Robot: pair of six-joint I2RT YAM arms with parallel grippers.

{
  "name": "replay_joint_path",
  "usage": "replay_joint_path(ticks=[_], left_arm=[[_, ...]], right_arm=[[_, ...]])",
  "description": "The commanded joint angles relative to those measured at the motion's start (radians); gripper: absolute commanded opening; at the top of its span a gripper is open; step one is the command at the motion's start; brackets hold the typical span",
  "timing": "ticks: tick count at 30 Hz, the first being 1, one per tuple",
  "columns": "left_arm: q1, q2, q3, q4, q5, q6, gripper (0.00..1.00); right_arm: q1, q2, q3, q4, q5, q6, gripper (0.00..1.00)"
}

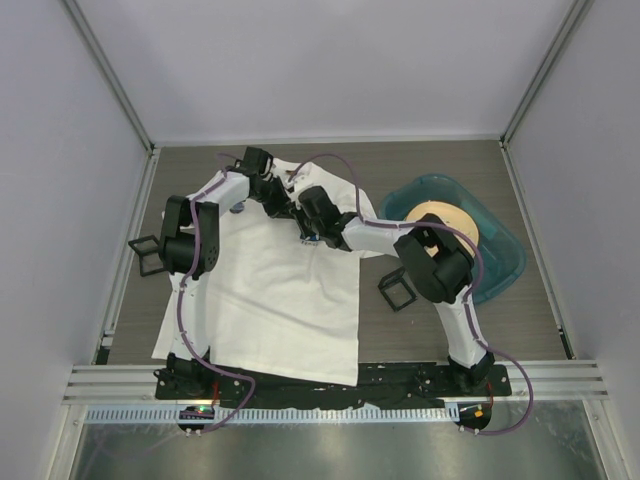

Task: Remove the brooch from the garment

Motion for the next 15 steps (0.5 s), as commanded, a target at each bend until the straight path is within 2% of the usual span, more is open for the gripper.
replay_joint_path(ticks=[1,8,13,15], left_arm=[[-0.001,-0.040,0.028,-0.036,0.008,0.003,0.00],[0.001,-0.040,0.029,-0.036,0.011,0.003,0.00],[-0.001,-0.042,0.029,-0.030,0.024,0.005,0.00],[0.001,-0.046,0.023,-0.012,0.049,0.006,0.00]], right_arm=[[0.006,0.008,0.040,0.005,0.034,-0.029,0.29],[0.014,0.020,0.051,0.002,0.039,-0.026,0.29],[0.014,0.034,0.066,-0.007,0.072,-0.017,0.20],[0.014,0.039,0.072,-0.007,0.083,-0.013,0.11]])
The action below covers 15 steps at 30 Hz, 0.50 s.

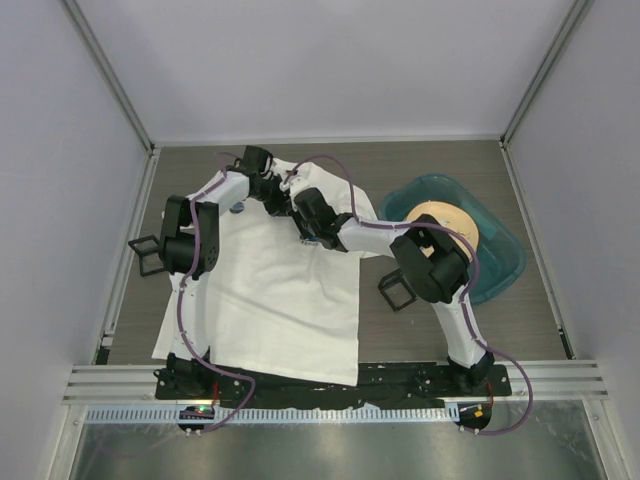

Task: Remove the brooch from the garment

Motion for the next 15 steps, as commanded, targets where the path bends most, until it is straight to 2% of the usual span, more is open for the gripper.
replay_joint_path(ticks=[1,2,7,9,15], left_arm=[[0.002,-0.049,0.015,-0.012,0.047,0.007,0.00],[0.005,-0.057,0.011,-0.005,0.053,0.007,0.00],[0.025,-0.089,-0.003,0.014,0.051,0.019,0.24],[0.042,-0.112,-0.002,0.011,0.056,0.027,0.34],[0.080,-0.178,-0.041,0.055,0.076,0.027,0.49]], right_arm=[[0.004,0.016,0.052,0.016,0.068,0.013,0.07],[0.003,0.022,0.058,0.013,0.074,0.017,0.01],[-0.017,0.014,0.043,0.025,0.033,0.088,0.01],[-0.042,0.011,0.036,0.036,-0.027,0.122,0.01],[-0.111,0.013,-0.014,0.137,-0.286,0.298,0.01]])
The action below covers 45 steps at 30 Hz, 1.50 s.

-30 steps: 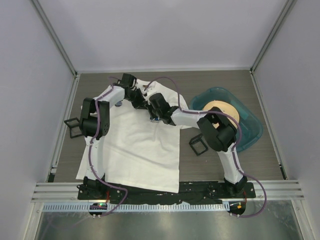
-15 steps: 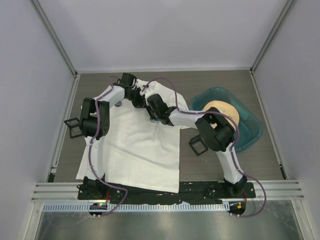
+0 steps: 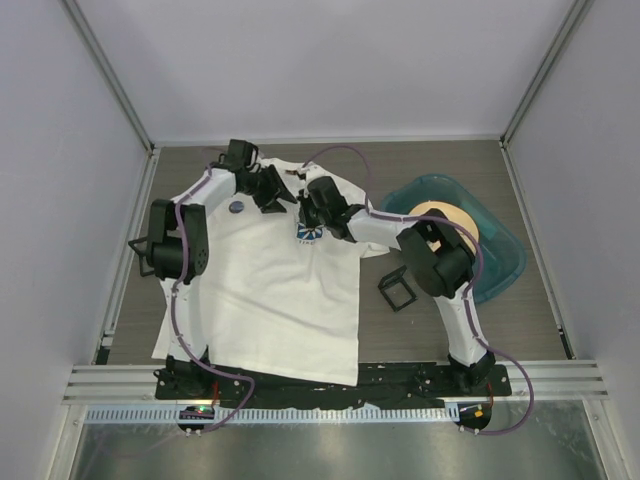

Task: Remove the brooch from the garment

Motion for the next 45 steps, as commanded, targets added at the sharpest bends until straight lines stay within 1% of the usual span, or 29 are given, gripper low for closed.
replay_joint_path(ticks=[1,2,3,5,6,7,9,10,13,18,20,24,26,29,31,32,33,34,36,37,38,40,41,42,44,45], left_arm=[[0.032,-0.128,-0.020,0.039,0.041,0.017,0.50],[0.033,-0.133,-0.023,0.042,0.043,0.017,0.51],[0.034,-0.139,-0.024,0.043,0.044,0.017,0.51],[0.034,-0.143,-0.027,0.045,0.057,0.015,0.51],[0.034,-0.143,-0.029,0.048,0.060,0.014,0.51],[0.034,-0.145,-0.030,0.051,0.064,0.012,0.51],[0.034,-0.148,-0.035,0.060,0.072,0.006,0.51],[0.034,-0.149,-0.037,0.060,0.075,0.004,0.51],[0.036,-0.151,-0.040,0.065,0.081,0.003,0.51],[0.036,-0.154,-0.043,0.070,0.086,0.003,0.51],[0.036,-0.156,-0.044,0.073,0.087,0.001,0.52],[0.036,-0.159,-0.047,0.077,0.092,-0.005,0.52],[0.037,-0.159,-0.046,0.073,0.087,-0.005,0.51],[0.042,-0.174,-0.043,0.059,0.083,-0.022,0.50],[0.045,-0.204,-0.049,0.051,0.080,-0.036,0.50],[0.048,-0.215,-0.052,0.044,0.063,-0.043,0.49],[0.049,-0.232,-0.053,0.034,0.045,-0.049,0.48],[0.049,-0.244,-0.061,0.030,0.025,-0.057,0.47],[0.049,-0.275,-0.063,0.010,-0.008,-0.084,0.43],[0.049,-0.281,-0.069,0.005,-0.009,-0.098,0.42],[0.048,-0.298,-0.075,0.011,-0.005,-0.115,0.41],[0.042,-0.310,-0.104,0.022,-0.002,-0.150,0.41],[0.030,-0.312,-0.110,0.027,-0.003,-0.163,0.41],[0.022,-0.311,-0.112,0.019,0.004,-0.170,0.41],[0.005,-0.309,-0.124,0.017,0.064,-0.218,0.41],[0.000,-0.318,-0.141,0.039,0.095,-0.247,0.41]], right_arm=[[-0.070,0.011,-0.044,0.115,-0.221,0.167,0.01],[-0.081,0.014,-0.049,0.130,-0.247,0.197,0.01],[-0.093,0.020,-0.051,0.159,-0.308,0.245,0.01],[-0.124,0.040,-0.063,0.196,-0.364,0.305,0.01],[-0.135,0.046,-0.067,0.243,-0.395,0.372,0.01],[-0.156,0.066,-0.078,0.274,-0.462,0.406,0.01],[-0.173,0.085,-0.086,0.360,-0.516,0.482,0.01],[-0.182,0.100,-0.081,0.383,-0.572,0.542,0.01],[-0.199,0.151,-0.054,0.432,-0.652,0.637,0.01],[-0.212,0.200,-0.057,0.542,-0.742,0.768,0.01],[-0.208,0.203,-0.063,0.555,-0.766,0.806,0.01],[-0.210,0.211,-0.069,0.664,-0.829,0.895,0.01],[-0.212,0.192,-0.081,0.681,-0.840,0.905,0.01],[-0.210,0.139,-0.091,0.656,-0.849,0.877,0.01],[-0.212,0.082,-0.086,0.566,-0.841,0.791,0.01],[-0.212,0.062,-0.081,0.510,-0.831,0.733,0.01],[-0.210,0.038,-0.077,0.369,-0.814,0.674,0.01],[-0.208,0.016,-0.066,0.298,-0.771,0.538,0.01],[-0.205,-0.053,-0.066,0.131,-0.714,0.417,0.01],[-0.204,-0.077,-0.086,0.100,-0.684,0.355,0.01],[-0.204,-0.131,-0.098,0.071,-0.621,0.264,0.01],[-0.195,-0.183,-0.142,0.015,-0.549,0.172,0.01],[-0.189,-0.208,-0.158,0.001,-0.483,0.086,0.01],[-0.169,-0.261,-0.176,-0.023,-0.437,0.041,0.01],[-0.135,-0.314,-0.239,-0.039,-0.342,-0.055,0.01],[-0.109,-0.370,-0.268,-0.025,-0.194,-0.144,0.01]])
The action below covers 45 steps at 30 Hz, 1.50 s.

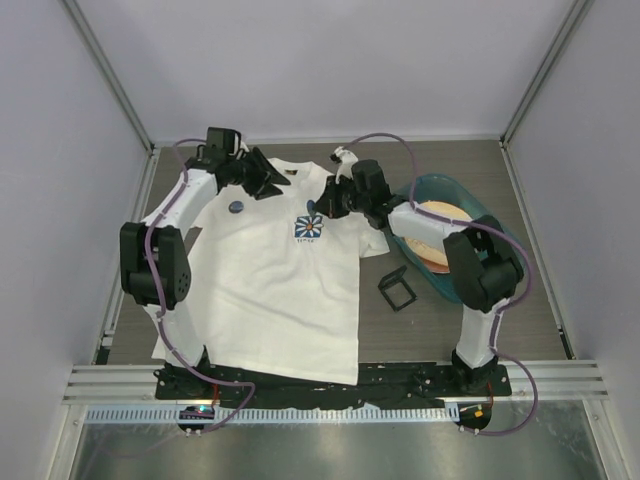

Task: Remove the brooch from the garment

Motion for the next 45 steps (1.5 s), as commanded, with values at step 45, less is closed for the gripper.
replay_joint_path(ticks=[45], left_arm=[[-0.174,-0.043,-0.294,0.216,0.226,-0.094,0.42]], right_arm=[[0.418,-0.393,-0.516,0.435,0.835,-0.669,0.01]])
